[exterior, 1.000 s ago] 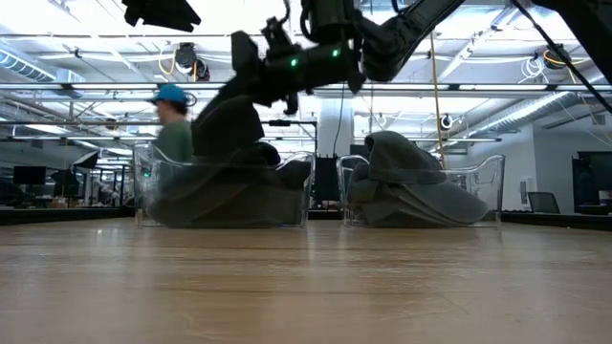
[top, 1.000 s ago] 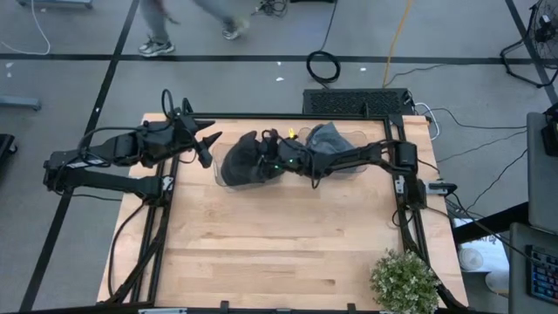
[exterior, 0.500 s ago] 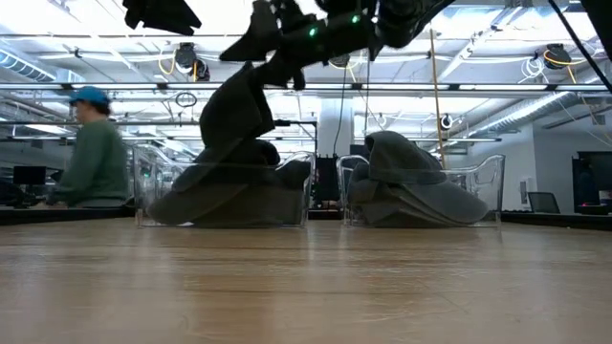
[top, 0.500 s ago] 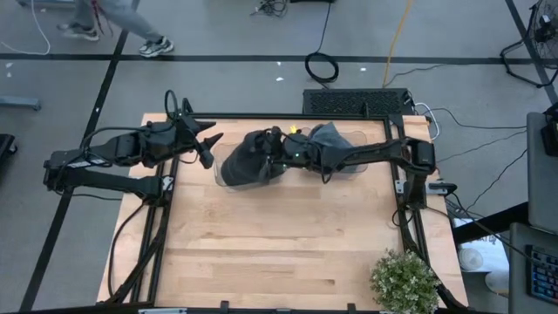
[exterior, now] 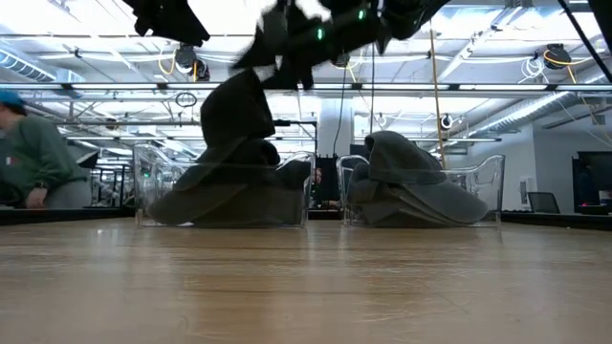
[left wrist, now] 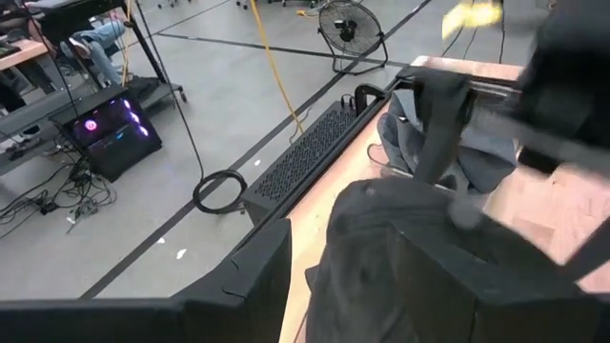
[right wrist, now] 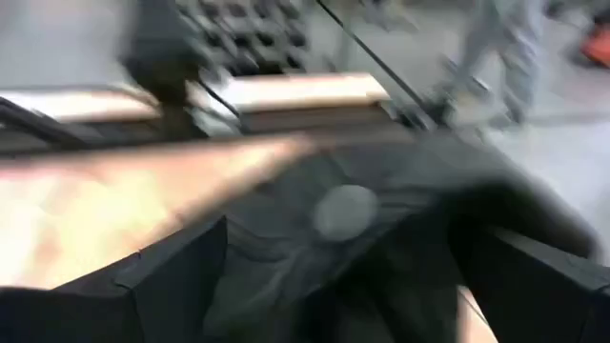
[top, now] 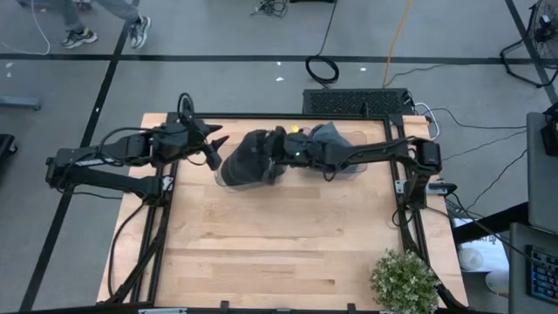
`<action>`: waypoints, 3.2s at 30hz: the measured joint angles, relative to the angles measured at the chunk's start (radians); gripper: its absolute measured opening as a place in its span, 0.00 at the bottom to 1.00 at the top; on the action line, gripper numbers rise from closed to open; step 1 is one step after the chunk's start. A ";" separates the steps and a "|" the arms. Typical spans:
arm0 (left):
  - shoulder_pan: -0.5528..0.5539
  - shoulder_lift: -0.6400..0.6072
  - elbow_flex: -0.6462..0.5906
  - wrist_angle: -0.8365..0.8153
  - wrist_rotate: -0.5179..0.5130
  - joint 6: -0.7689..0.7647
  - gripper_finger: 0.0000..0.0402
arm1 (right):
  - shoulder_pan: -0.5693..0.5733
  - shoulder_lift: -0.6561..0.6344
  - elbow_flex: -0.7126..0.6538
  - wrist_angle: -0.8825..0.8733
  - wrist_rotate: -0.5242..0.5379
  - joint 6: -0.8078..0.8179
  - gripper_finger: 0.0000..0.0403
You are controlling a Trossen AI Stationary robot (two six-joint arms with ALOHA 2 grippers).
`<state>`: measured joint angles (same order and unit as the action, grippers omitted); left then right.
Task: Pick & Place hat
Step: Put the black cap into the left transparent bin, then return to Home Position
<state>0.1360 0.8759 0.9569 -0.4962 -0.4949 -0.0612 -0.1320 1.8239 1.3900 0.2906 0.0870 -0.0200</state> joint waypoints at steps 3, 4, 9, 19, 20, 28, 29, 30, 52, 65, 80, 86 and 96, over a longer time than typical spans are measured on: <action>0.000 0.004 0.000 -0.001 0.000 0.000 0.45 | -0.005 0.009 -0.005 -0.103 0.087 0.004 0.97; 0.000 0.003 0.000 -0.001 0.000 0.000 0.45 | -0.005 0.006 -0.005 -0.115 0.112 0.017 0.97; 0.000 -0.001 0.000 0.000 0.000 -0.002 0.45 | -0.001 -0.022 -0.002 -0.178 0.014 0.153 0.97; 0.001 0.006 0.000 -0.093 0.161 -0.046 0.45 | 0.000 -0.133 -0.004 -0.435 -0.058 0.183 0.97; 0.000 0.018 0.000 -0.111 0.192 -0.050 0.45 | 0.000 -0.158 -0.003 -0.440 -0.059 0.180 0.97; 0.000 0.214 -0.035 -0.150 0.168 -0.069 0.32 | 0.003 -0.336 -0.002 -0.509 -0.058 0.127 0.97; 0.001 0.251 -0.045 -0.125 0.189 -0.056 0.27 | 0.003 -0.345 -0.002 -0.514 -0.058 0.125 0.97; 0.002 0.289 -0.052 -0.101 0.208 -0.047 0.22 | 0.004 -0.352 -0.002 -0.520 -0.057 0.123 0.97; 0.083 0.547 0.038 -0.117 0.320 -0.047 0.12 | 0.001 -0.404 -0.050 -0.581 -0.057 0.083 0.97; -0.073 -0.200 -0.174 -0.005 0.424 0.098 0.20 | 0.089 -0.842 -0.311 -0.677 0.145 0.086 0.97; -0.260 -0.832 -0.803 0.383 0.424 0.026 0.19 | 0.214 -1.533 -1.372 0.198 0.093 0.094 0.97; -0.307 -0.871 -0.806 0.298 0.378 0.026 0.19 | 0.215 -1.643 -1.368 0.124 0.076 0.058 0.97; -0.380 -0.871 -0.884 0.376 0.277 0.025 0.19 | 0.215 -1.734 -1.371 0.017 0.068 0.047 0.97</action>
<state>-0.2441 0.0046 0.0734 -0.1203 -0.2176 -0.0358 0.0826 0.0903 0.0193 0.3075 0.1553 0.0274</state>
